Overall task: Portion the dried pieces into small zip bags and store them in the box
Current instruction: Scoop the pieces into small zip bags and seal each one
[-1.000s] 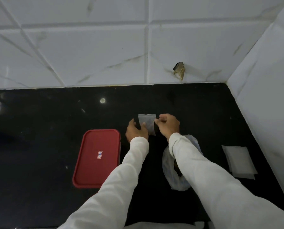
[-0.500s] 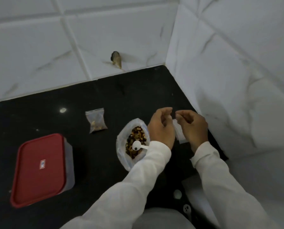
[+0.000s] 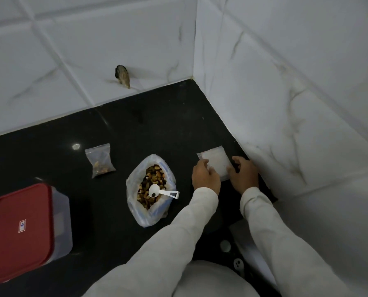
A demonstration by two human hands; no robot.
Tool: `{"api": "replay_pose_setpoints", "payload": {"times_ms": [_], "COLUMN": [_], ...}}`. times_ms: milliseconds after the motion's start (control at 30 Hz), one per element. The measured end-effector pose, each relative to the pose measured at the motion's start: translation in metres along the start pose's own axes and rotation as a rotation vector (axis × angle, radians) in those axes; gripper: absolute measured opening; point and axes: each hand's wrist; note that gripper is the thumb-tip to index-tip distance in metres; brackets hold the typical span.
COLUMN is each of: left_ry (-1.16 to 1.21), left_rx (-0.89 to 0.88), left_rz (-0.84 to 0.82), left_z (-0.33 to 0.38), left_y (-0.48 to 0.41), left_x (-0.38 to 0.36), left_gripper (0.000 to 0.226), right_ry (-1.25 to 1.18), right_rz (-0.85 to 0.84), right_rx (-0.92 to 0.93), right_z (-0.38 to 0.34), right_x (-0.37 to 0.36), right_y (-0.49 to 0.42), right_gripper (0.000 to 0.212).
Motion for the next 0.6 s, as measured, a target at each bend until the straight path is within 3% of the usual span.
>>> {"api": "replay_pose_setpoints", "payload": {"times_ms": [433, 600], "left_ry": [0.019, 0.013], "left_rx": [0.081, 0.095], "left_rz": [-0.021, -0.023], "left_z": [-0.0035, -0.0011], "left_y": [-0.0062, -0.0061], "left_x": [0.0045, 0.0082], "left_gripper": [0.033, 0.032], "right_ry": [-0.166, -0.103], "right_rz": [0.025, 0.033], "right_rx": [0.033, 0.013], "right_z": [0.0019, 0.0023], "right_x": [0.0048, 0.0046], "right_y": [-0.006, -0.0074], "right_gripper": [0.033, 0.038]}}
Point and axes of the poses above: each hand's wrist, its own y-axis away from the middle knuckle, its own x-axis out of the back of the hand, z = x × y, and after that the axes turned 15 degrees about y, right-handed
